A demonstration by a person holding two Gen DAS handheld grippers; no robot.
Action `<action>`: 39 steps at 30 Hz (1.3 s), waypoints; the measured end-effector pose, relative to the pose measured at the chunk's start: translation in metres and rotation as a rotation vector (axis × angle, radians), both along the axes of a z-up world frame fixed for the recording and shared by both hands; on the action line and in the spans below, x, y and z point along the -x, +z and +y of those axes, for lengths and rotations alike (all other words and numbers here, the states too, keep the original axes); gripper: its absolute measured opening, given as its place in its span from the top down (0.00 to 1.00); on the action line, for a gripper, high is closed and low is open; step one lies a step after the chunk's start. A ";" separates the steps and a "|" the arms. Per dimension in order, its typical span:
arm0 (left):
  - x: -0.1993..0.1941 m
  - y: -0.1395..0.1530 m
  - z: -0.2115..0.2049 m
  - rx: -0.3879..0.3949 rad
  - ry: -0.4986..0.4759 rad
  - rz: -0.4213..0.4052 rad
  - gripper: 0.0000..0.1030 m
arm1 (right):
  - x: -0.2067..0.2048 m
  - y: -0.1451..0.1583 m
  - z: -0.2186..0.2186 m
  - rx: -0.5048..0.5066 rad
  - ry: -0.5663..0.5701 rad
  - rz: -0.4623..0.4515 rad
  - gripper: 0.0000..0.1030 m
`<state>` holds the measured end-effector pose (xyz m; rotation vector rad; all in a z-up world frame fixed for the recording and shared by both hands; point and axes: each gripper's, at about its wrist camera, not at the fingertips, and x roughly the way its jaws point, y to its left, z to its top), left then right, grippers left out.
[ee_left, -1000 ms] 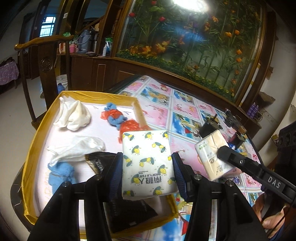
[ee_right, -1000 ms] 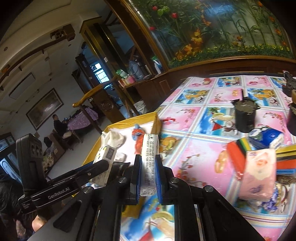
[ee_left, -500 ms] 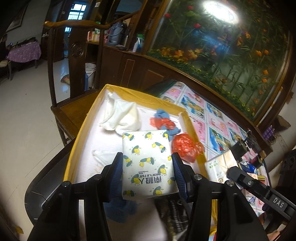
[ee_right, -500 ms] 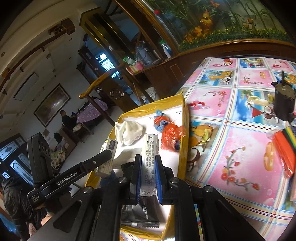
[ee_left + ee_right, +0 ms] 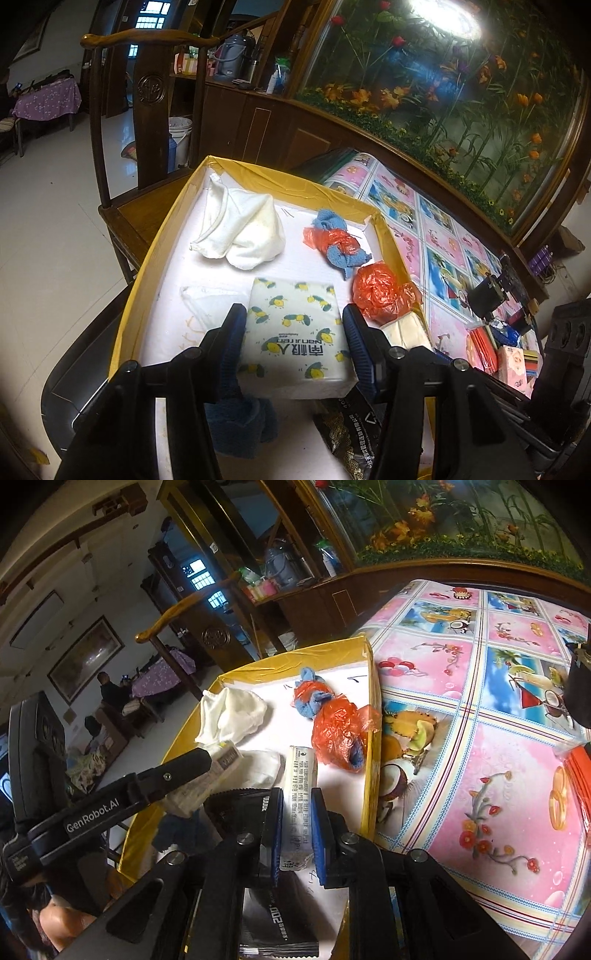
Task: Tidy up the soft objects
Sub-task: 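Lower the tissue pack and white package into the box and open both tools, then grasp the pink tissue pack with the left tool while the right tool grasps the blue Vinda packet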
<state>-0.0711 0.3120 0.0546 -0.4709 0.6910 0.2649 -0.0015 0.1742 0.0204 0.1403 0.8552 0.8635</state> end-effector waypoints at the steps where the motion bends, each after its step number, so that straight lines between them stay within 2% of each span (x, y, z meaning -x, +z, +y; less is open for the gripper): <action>1: -0.001 0.000 -0.001 0.003 -0.006 0.002 0.45 | 0.000 0.000 -0.001 0.001 0.005 0.003 0.84; 3: -0.001 0.001 -0.002 0.009 -0.011 -0.002 0.39 | -0.001 -0.002 -0.003 -0.004 0.009 0.013 0.84; 6: 0.000 0.006 -0.007 0.003 -0.008 -0.007 0.39 | 0.001 0.001 -0.008 -0.009 0.015 0.007 0.82; 11: 0.002 0.014 -0.014 -0.011 -0.009 -0.012 0.37 | 0.006 0.010 -0.015 -0.032 0.011 -0.016 0.73; 16: 0.006 0.021 -0.024 -0.021 -0.022 -0.016 0.37 | 0.008 0.018 -0.027 -0.072 -0.001 -0.008 0.72; 21: 0.009 0.030 -0.041 -0.029 -0.065 -0.024 0.36 | 0.004 0.028 -0.058 -0.133 -0.041 0.020 0.72; 30: -0.003 0.030 -0.111 -0.067 -0.243 -0.006 0.34 | -0.007 0.031 -0.150 -0.168 -0.189 0.052 0.71; 32: -0.007 0.027 -0.126 -0.068 -0.273 0.002 0.34 | -0.009 0.030 -0.180 -0.171 -0.251 0.051 0.66; 36: -0.012 0.014 -0.162 -0.067 -0.349 0.026 0.34 | -0.018 0.028 -0.228 -0.191 -0.363 0.058 0.65; 39: -0.015 0.003 -0.195 -0.085 -0.431 0.052 0.34 | -0.026 0.026 -0.246 -0.123 -0.447 0.050 0.65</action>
